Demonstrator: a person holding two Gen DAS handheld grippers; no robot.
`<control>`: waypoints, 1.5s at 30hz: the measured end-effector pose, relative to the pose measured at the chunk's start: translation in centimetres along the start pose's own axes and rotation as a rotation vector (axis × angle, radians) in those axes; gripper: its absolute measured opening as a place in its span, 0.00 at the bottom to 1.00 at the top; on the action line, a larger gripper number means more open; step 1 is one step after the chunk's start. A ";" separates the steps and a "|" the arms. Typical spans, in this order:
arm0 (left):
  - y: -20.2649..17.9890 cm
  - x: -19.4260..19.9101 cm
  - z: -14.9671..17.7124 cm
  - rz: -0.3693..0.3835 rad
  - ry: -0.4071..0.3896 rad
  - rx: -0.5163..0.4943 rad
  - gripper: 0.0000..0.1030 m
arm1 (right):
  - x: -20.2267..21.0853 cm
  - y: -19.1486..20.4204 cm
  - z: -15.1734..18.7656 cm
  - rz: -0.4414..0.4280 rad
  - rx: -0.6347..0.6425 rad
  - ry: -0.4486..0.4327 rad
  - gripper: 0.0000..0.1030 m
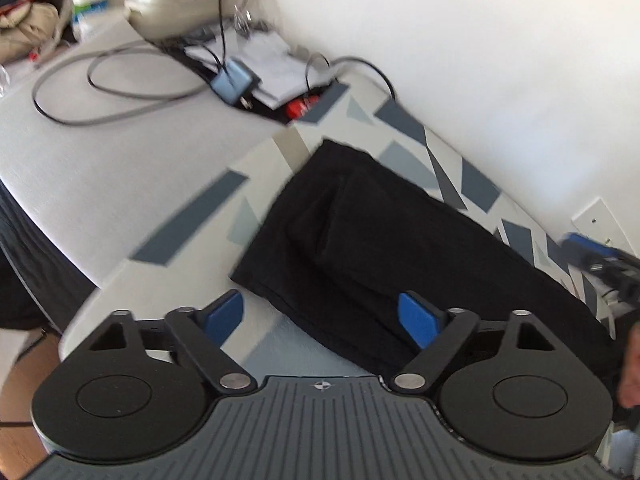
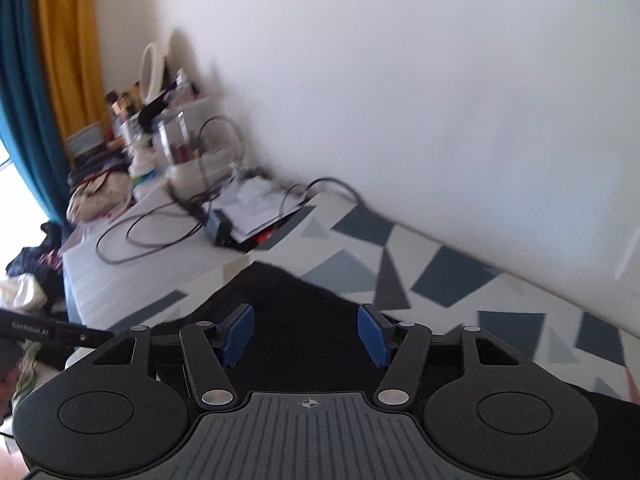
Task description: Fold clothes
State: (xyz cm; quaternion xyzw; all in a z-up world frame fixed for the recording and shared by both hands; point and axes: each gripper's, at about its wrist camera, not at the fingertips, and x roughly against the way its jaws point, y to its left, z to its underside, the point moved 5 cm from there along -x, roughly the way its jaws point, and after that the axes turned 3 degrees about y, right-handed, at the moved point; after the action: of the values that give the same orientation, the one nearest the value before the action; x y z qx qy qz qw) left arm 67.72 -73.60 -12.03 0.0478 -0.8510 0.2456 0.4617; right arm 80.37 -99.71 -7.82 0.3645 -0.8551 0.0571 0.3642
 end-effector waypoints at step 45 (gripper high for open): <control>2.7 -13.0 -6.6 0.342 0.151 0.038 0.60 | -21.3 -4.4 -6.7 0.182 -0.324 0.181 0.55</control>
State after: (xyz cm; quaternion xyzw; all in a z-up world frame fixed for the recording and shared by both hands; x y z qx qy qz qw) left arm 79.32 -70.04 -20.54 -0.1073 -0.8048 0.3396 0.4749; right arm 97.21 -88.08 -17.85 0.2158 -0.8464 -0.0161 0.4867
